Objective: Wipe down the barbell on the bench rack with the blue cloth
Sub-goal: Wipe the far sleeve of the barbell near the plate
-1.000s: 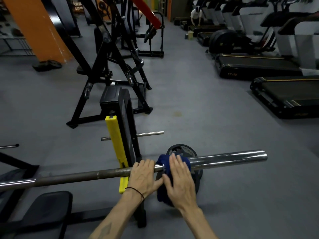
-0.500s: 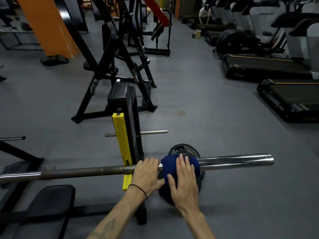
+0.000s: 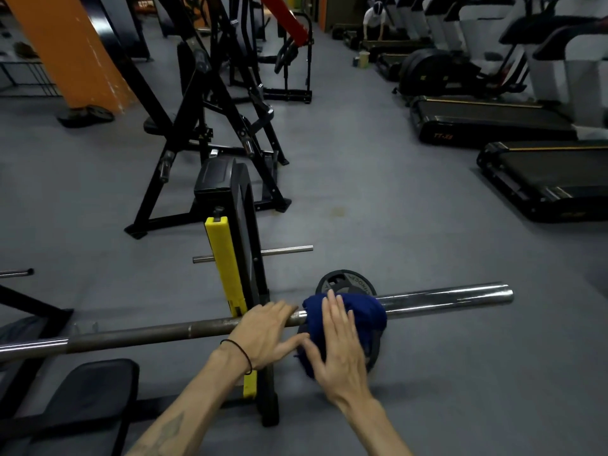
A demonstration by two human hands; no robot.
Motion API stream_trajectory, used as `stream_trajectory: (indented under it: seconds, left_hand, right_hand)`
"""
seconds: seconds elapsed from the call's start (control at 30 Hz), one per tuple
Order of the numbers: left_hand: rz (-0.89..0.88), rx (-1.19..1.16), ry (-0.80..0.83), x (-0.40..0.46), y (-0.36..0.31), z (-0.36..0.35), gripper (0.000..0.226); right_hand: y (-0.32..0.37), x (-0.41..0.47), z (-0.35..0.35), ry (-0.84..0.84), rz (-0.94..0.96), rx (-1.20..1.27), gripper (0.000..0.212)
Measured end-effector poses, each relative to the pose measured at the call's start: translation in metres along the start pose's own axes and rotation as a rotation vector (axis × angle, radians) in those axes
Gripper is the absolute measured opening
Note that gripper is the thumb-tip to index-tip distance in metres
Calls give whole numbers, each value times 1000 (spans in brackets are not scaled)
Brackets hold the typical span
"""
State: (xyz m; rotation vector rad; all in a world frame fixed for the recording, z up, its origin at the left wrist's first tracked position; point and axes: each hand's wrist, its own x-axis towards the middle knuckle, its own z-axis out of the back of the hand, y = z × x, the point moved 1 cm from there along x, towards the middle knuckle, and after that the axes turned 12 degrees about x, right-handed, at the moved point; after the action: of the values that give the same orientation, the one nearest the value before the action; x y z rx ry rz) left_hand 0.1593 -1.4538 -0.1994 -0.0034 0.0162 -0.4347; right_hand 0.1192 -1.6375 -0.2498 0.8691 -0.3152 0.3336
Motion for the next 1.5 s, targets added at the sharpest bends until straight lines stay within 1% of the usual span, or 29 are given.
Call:
stream_trajectory:
  seconds: [0.07,0.13,0.2,0.3,0.37,0.43,0.53,0.6,0.7,0.77,0.87,0.93,0.97,1.03,1.07,1.13,1.17,1.23,1.27,1.37,1.43,1.5]
  left_hand:
    - [-6,47,0,-2,0,1,75]
    - [13,79,-11,-5,1,-2,70]
    - [48,73,-43,-8,5,-7,62]
    - [81,34,-80,-4,6,-9,48]
    - [85,76,-71,-1,4,-10,41]
    - [78,122,-48,0,5,-8,39]
    - [61,121,-7,0,5,-4,37]
    - [54,115,5,-1,4,-2,35]
    - [48,112,28,3,3,1,33]
    - [53,111,59,4,3,2,33]
    - [68,93,79,4,3,4,34]
    - [94,58,78,3,4,2,32]
    - [103,31,79,2,3,2,31]
    - [105,-62,54,1,3,1,30]
    - [114,-152,25,1,2,3,31]
    - [161,-329,-62,7,-5,16,33]
    - [180,-375,-132,12,-11,25,32]
    - [143,-359,-280,26,-33,42,30]
    - [90,-337,-317,32,-48,50,30]
    - [-49,-241,-319,45,-83,60,34]
    - [-71,-164,-347,47,-85,54,38]
    - [-53,-110,-363,39,-66,41,44]
  right_hand:
    - [3,-2,-1,48,38,-5,75]
    - [-7,-1,10,110,133,-100,73]
    - [-16,1,18,121,178,-154,70]
    - [-3,2,6,78,119,-120,71]
    - [8,0,-6,105,141,-145,72]
    - [4,1,-4,114,181,-195,69]
    - [-18,4,13,1,78,-169,67]
    - [-20,1,15,-43,30,-148,68]
    - [-6,-6,-1,-23,27,-73,74]
    - [-1,-9,-6,19,60,-68,76]
    - [-10,-8,3,122,181,-168,74]
    - [-23,-3,18,97,210,-208,69]
    - [-28,-1,25,60,187,-210,68]
    - [-30,-2,26,8,118,-189,69]
    - [-27,-4,19,-3,87,-167,72]
    - [-17,-9,3,-25,16,-104,81]
    - [-14,-11,-2,-36,-2,-80,84]
    - [-11,-12,-2,-30,57,-94,82]
    - [-12,-13,-1,-14,107,-106,78]
    - [-16,-16,-3,6,175,-65,62]
    - [-19,-11,-2,36,184,-100,61]
    - [-25,-3,7,38,195,-164,65]
